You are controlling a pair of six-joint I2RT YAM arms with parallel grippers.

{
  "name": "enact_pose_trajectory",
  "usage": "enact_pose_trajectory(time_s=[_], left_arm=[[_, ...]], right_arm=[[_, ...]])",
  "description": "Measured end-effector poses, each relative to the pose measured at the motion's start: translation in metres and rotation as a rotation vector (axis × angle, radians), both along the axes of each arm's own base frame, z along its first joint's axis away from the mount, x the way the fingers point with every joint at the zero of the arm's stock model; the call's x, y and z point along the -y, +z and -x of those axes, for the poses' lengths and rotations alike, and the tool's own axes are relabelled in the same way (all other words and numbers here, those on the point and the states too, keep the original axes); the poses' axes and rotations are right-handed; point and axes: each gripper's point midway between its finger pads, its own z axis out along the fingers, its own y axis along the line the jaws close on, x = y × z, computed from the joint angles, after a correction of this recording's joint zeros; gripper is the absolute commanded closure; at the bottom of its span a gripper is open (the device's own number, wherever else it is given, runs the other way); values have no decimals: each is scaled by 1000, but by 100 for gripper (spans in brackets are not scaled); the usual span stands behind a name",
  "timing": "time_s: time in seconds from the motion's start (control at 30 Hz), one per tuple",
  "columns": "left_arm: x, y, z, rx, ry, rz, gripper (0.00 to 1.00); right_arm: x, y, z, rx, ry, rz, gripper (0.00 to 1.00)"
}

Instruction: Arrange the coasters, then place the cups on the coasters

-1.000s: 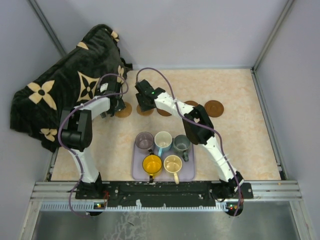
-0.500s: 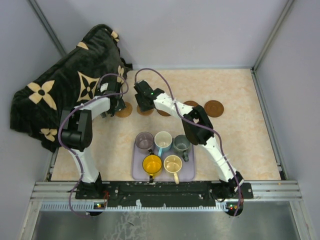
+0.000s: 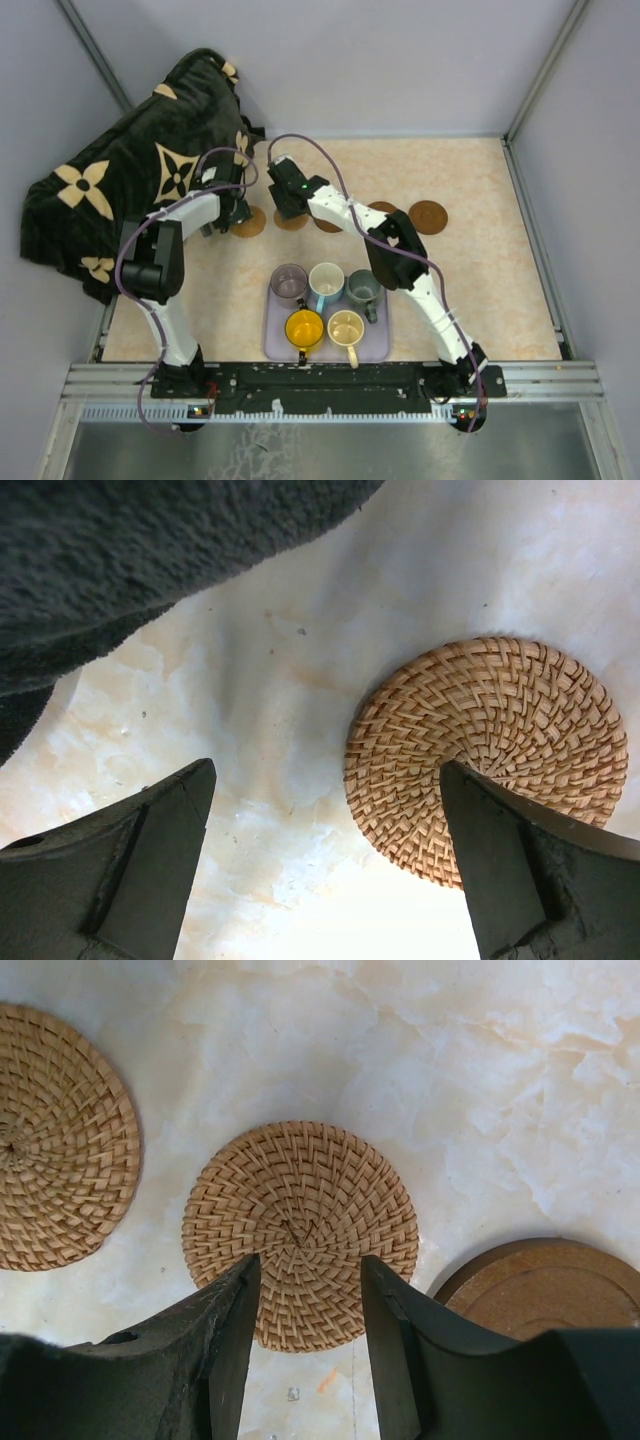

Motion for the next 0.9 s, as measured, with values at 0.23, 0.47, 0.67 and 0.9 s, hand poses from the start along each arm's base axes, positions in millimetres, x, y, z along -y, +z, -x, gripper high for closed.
enact_pose_trajectory(time_s=[0.23,0.47,0.67,0.9], left_arm=[[-1,15,3,13,-3,-1,1],[2,43,-13,71,-3,5,1],[11,68,-10,118,-38,11,1],[29,87,15,160,-137,4,1]], right_arm=[[6,39,-3,66,-19,-22,54],[44,103,6,165,-81,-29,54],[104,123,14,167,-176,-66,54],[189,97,25,116,-335,-13,54]])
